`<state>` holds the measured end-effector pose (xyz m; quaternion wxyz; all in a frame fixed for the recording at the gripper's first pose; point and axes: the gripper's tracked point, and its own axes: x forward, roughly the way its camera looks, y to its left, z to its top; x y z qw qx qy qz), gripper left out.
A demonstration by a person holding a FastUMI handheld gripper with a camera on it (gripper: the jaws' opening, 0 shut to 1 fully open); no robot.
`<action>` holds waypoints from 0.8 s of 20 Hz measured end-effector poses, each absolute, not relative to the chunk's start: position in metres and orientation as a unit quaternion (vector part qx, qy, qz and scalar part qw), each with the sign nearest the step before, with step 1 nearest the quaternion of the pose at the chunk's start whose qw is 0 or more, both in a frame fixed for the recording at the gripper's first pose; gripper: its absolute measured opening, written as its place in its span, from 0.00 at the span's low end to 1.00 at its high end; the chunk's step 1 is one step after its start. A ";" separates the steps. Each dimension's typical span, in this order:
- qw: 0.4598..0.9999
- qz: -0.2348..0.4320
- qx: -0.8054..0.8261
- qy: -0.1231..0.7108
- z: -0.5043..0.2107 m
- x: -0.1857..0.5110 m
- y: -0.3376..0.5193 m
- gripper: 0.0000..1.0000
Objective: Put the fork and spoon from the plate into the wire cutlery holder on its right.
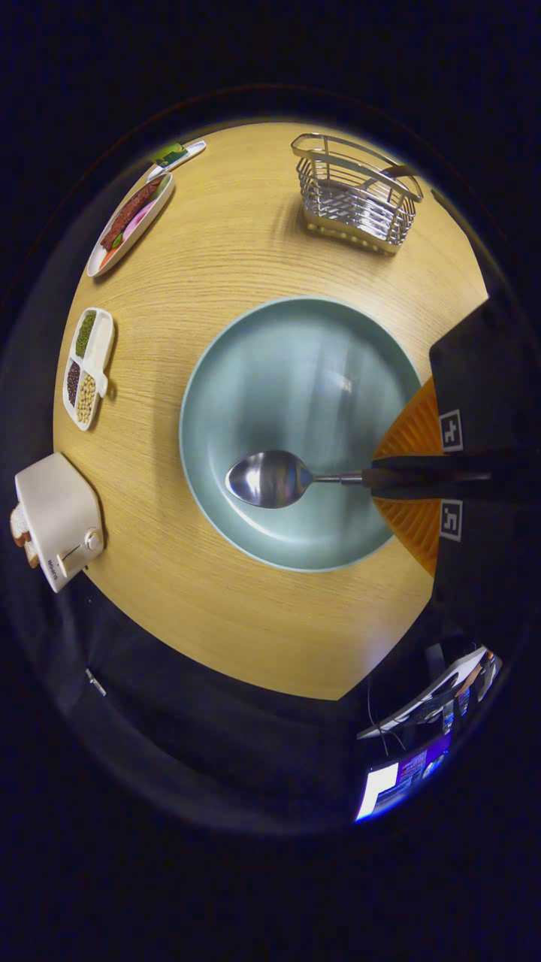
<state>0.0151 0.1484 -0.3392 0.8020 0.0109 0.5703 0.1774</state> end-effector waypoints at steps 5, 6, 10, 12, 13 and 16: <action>0.809 0.192 0.018 0.556 -0.284 0.007 0.107 0.08; 0.809 0.195 0.014 0.555 -0.274 0.003 0.094 0.08; 0.807 0.190 -0.014 0.558 -0.238 -0.007 0.023 0.08; 0.804 0.179 -0.016 0.567 -0.226 -0.010 -0.008 0.08; 0.801 0.176 -0.017 0.572 -0.224 -0.011 -0.022 0.08; 0.795 0.165 -0.028 0.584 -0.217 -0.011 -0.060 0.08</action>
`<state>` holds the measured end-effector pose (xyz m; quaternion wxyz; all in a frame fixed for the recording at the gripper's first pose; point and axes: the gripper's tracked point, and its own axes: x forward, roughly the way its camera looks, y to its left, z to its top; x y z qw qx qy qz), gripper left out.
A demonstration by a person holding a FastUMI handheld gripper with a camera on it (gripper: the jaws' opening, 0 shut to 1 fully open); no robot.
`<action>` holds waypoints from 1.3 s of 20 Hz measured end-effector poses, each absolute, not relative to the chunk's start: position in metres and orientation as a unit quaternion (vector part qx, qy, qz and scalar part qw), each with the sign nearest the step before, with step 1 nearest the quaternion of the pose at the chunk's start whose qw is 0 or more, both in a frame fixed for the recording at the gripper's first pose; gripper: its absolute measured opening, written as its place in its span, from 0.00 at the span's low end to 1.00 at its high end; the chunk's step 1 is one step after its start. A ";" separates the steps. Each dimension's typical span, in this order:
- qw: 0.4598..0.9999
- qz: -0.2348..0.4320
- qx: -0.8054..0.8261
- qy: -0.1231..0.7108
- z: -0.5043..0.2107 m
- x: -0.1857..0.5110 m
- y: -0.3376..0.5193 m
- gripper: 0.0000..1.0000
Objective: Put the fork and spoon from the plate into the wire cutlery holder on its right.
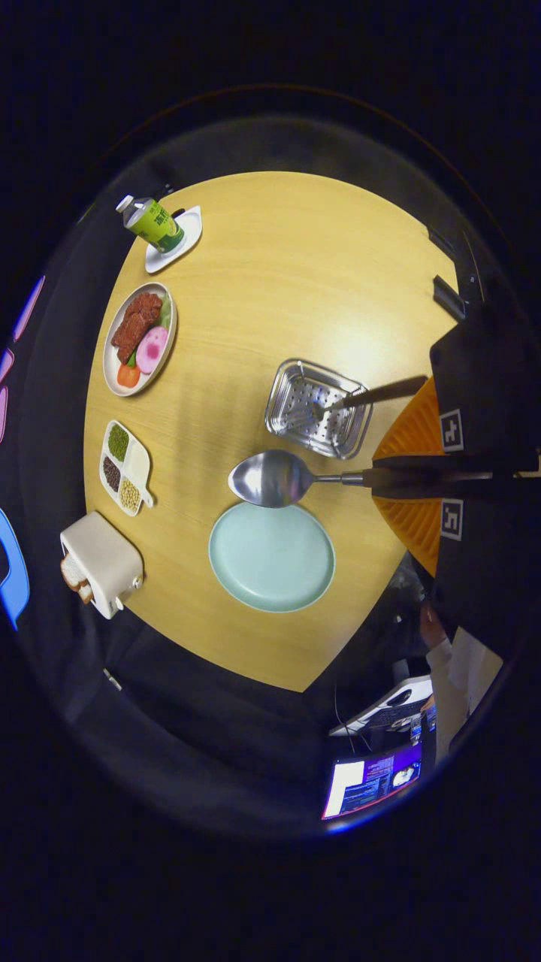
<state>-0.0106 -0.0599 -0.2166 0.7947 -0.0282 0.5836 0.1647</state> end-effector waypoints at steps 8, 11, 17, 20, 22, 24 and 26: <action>0.719 0.155 -0.029 0.677 -0.229 -0.014 -0.099 0.08; 0.690 0.162 -0.019 0.706 -0.235 -0.015 -0.093 0.08; 0.667 0.145 -0.009 0.731 -0.242 -0.007 -0.091 0.08; 0.661 0.140 -0.010 0.737 -0.242 -0.008 -0.092 0.09; 0.658 0.142 -0.011 0.739 -0.240 -0.009 -0.090 0.11; 0.656 0.143 -0.007 0.741 -0.239 -0.012 -0.088 0.16; 0.662 0.144 0.002 0.736 -0.231 -0.010 -0.086 0.25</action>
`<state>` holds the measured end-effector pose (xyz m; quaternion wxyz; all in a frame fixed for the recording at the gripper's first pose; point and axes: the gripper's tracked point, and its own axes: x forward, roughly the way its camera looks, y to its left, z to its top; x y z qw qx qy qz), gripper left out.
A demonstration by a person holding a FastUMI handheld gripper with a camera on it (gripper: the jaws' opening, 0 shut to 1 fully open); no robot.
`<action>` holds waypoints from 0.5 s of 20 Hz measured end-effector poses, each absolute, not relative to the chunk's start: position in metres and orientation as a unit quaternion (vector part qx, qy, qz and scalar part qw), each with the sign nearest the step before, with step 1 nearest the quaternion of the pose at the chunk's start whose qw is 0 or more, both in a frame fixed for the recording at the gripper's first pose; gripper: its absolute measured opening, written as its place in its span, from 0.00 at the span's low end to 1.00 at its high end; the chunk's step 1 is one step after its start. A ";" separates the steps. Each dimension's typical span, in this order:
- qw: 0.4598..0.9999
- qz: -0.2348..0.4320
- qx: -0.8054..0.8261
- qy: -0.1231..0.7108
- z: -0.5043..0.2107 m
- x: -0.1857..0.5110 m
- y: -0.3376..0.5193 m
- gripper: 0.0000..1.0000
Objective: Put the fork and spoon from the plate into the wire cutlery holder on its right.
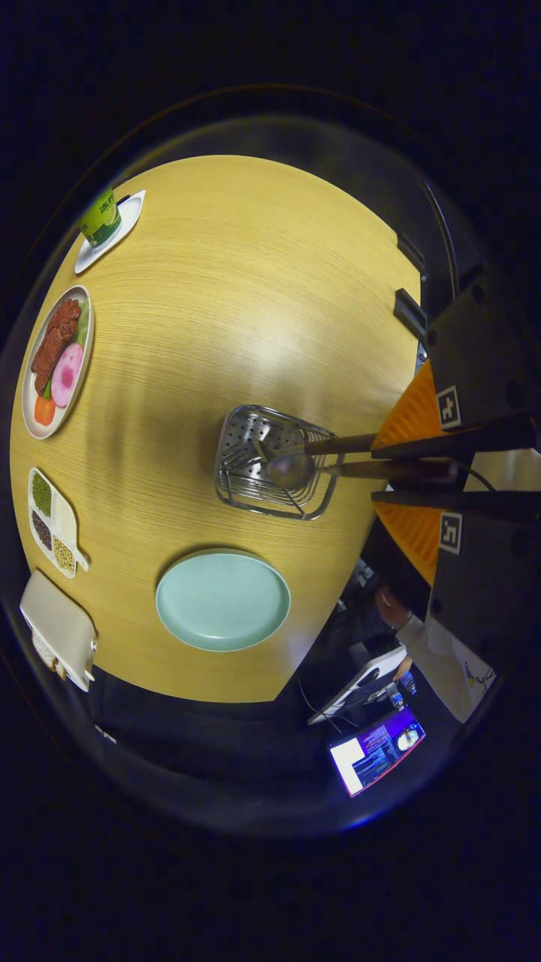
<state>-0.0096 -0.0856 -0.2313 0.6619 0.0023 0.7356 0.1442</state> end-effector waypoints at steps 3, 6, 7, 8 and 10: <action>0.695 0.147 0.017 0.703 -0.213 0.003 -0.082 0.45; 0.737 0.162 0.011 0.656 -0.188 0.013 -0.080 0.74; 0.755 0.166 0.011 0.634 -0.181 0.014 -0.078 0.94; 0.773 0.169 0.008 0.612 -0.169 0.021 -0.075 1.00; 0.807 0.171 0.003 0.565 -0.149 0.028 -0.073 0.99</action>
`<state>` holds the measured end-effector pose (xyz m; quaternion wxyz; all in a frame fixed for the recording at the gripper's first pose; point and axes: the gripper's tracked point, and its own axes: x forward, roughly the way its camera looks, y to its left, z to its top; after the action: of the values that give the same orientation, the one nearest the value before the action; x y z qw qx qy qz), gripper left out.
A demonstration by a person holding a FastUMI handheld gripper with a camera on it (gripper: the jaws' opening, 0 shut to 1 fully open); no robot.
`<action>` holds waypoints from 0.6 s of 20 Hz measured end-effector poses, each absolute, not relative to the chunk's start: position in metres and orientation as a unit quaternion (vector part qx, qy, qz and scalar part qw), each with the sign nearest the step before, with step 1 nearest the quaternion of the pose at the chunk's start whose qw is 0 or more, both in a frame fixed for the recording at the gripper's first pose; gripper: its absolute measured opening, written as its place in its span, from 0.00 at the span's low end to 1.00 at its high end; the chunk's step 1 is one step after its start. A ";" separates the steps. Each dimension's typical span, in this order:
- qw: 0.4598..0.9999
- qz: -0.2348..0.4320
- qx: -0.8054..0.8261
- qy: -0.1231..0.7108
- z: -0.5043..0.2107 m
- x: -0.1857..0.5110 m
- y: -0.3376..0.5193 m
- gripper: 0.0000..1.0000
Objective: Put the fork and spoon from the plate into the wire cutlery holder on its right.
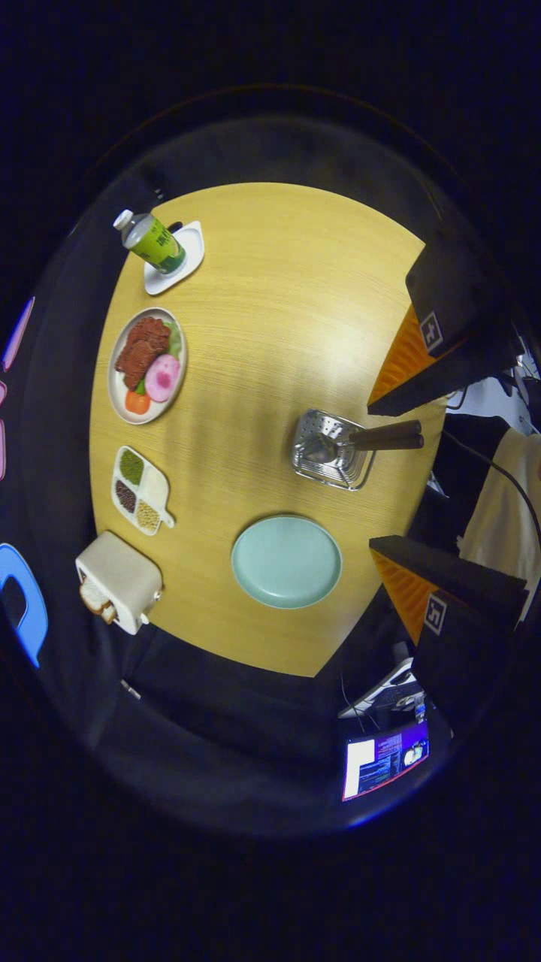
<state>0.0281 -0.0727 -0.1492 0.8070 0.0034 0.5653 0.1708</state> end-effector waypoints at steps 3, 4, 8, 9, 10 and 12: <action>0.851 0.173 0.000 0.496 -0.114 0.036 -0.070 0.99; 0.864 0.171 -0.001 0.473 -0.101 0.038 -0.070 0.99; 0.921 0.156 -0.004 0.357 -0.044 0.055 -0.072 0.99; 0.935 0.151 -0.006 0.322 -0.030 0.059 -0.072 0.99; 0.947 0.143 -0.010 0.288 -0.016 0.062 -0.073 0.99; 0.966 0.122 -0.013 0.229 0.009 0.065 -0.077 0.99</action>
<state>0.0649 -0.0772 0.0088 0.9658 -0.0132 0.2286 0.1216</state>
